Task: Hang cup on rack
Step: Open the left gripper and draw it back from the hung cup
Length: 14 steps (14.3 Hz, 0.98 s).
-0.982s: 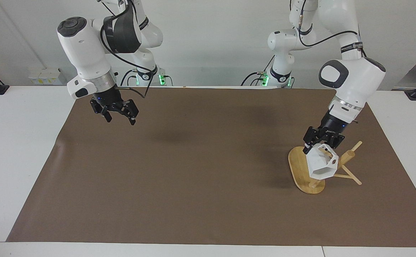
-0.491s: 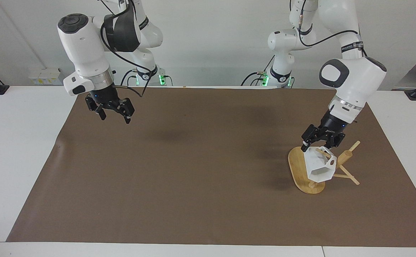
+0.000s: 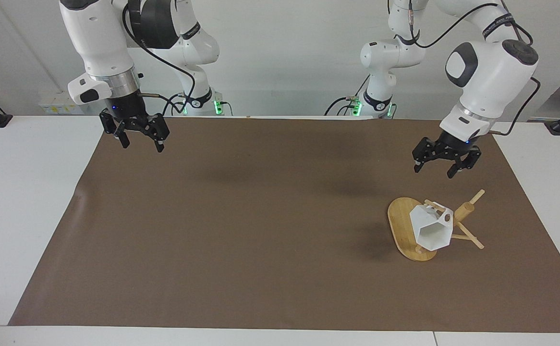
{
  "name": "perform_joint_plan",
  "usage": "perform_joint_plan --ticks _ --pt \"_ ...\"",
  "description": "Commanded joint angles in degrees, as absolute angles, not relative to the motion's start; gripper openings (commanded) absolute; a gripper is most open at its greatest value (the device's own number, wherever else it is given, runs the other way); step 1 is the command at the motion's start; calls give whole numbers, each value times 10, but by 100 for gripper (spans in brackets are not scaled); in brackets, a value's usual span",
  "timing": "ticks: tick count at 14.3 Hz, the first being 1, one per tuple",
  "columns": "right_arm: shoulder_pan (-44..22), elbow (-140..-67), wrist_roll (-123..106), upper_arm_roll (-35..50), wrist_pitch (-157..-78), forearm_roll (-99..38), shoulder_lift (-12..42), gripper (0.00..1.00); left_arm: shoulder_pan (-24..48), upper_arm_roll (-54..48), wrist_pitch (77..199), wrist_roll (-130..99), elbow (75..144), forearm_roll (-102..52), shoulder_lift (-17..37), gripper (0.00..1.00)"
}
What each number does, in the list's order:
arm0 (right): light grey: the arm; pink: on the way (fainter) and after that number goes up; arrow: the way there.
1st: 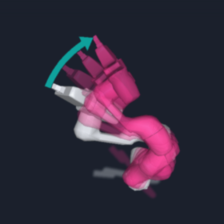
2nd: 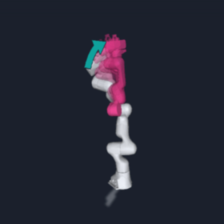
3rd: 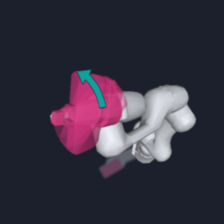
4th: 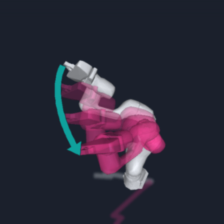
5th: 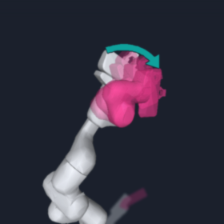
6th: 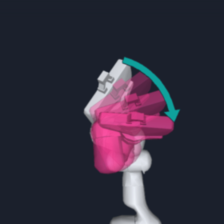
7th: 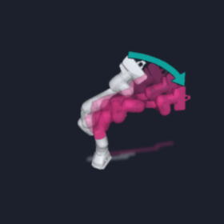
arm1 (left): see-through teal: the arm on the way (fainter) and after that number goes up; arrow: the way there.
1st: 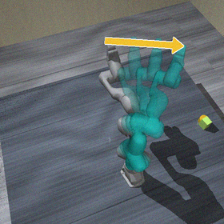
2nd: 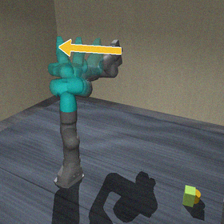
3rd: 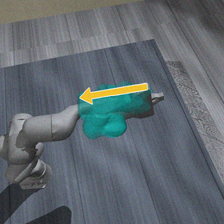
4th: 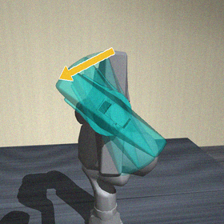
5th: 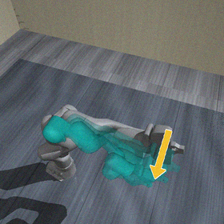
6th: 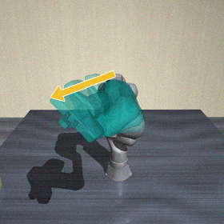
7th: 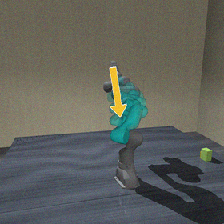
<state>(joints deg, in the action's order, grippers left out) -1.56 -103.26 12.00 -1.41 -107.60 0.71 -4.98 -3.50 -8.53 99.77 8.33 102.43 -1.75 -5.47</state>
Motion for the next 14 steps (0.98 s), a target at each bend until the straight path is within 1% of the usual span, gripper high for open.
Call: perform_joint_plan --ticks 1,3,5,8,14 --pt "-11 -988 113 -15 -1028 4 -45 100 -39 -91 934 82 952 17 -29 100" --pt "-11 -932 116 -16 -982 4 -21 100 -33 -91 893 81 905 25 -13 100" --pt "-9 -889 116 -17 -951 4 -3 100 -31 -91 893 79 908 24 -15 100" --pt "-9 -842 111 -17 -915 5 18 100 -37 -91 899 75 933 23 -25 100" --pt "-10 -838 -1 -34 -915 12 21 100 -39 -89 896 76 933 24 -25 100"
